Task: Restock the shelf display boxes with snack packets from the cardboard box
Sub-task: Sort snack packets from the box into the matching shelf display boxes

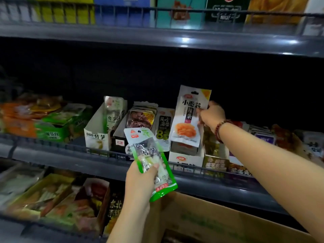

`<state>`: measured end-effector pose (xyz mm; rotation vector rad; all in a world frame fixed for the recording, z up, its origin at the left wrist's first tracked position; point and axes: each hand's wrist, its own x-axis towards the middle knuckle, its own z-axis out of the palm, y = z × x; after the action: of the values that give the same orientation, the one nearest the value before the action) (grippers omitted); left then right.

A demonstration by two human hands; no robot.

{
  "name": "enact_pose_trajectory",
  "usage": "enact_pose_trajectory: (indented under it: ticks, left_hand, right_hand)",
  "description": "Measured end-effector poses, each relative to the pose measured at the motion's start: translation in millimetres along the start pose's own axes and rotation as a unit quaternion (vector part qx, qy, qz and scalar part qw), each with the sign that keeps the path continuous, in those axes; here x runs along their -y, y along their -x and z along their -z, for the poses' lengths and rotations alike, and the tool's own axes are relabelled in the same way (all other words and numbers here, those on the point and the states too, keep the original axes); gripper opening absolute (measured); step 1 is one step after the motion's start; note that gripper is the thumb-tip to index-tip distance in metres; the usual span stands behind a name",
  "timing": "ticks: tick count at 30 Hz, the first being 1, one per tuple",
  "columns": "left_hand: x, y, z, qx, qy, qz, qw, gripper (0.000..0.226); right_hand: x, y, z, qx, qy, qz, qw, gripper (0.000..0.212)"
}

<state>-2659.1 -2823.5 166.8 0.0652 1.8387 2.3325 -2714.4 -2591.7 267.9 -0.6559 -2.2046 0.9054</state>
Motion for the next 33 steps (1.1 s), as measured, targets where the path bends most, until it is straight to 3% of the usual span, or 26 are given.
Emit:
enact_pose_trajectory:
  ticks: [6, 13, 15, 19, 25, 29, 31, 33]
  left_hand:
    - [-1.8, 0.9, -7.3, 0.021, 0.002, -0.007, 1.000, 0.016]
    - [-2.5, 5.7, -16.9, 0.049, 0.016, 0.006, 0.999, 0.018]
    - [-3.2, 7.0, -18.6, 0.051, 0.019, 0.008, 0.998, 0.020]
    - [-4.3, 9.6, -21.1, 0.061, 0.020, 0.002, 0.998, 0.018]
    - [-2.9, 9.6, -23.2, 0.056, 0.026, 0.003, 0.998, 0.017]
    - [-1.9, 10.6, -25.8, 0.053, 0.019, -0.003, 0.998, 0.016]
    - [-1.3, 11.1, -26.7, 0.055, 0.020, 0.002, 0.998, 0.015]
    - [-0.8, 11.2, -27.5, 0.054, 0.023, 0.009, 0.998, 0.016]
  right_hand:
    - [-9.4, -31.7, -11.9, -0.088, 0.050, -0.036, 0.994, 0.032]
    - [-29.1, -24.7, -36.5, 0.033, 0.149, -0.028, 0.988, 0.023]
    - [-31.1, -22.1, -39.1, 0.025, 0.213, -0.016, 0.977, 0.022]
    - [-35.7, -25.1, -38.6, -0.028, 0.311, -0.011, 0.950, 0.043]
    - [-46.4, -35.3, -37.8, -0.041, 0.172, -0.017, 0.984, 0.049]
    - [-40.2, -40.6, -33.1, 0.016, 0.040, -0.055, 0.998, 0.076]
    - [-32.0, -40.6, -26.6, 0.101, 0.070, -0.073, 0.990, 0.065]
    - [-28.8, -42.3, -22.3, 0.135, 0.126, -0.078, 0.980, 0.052]
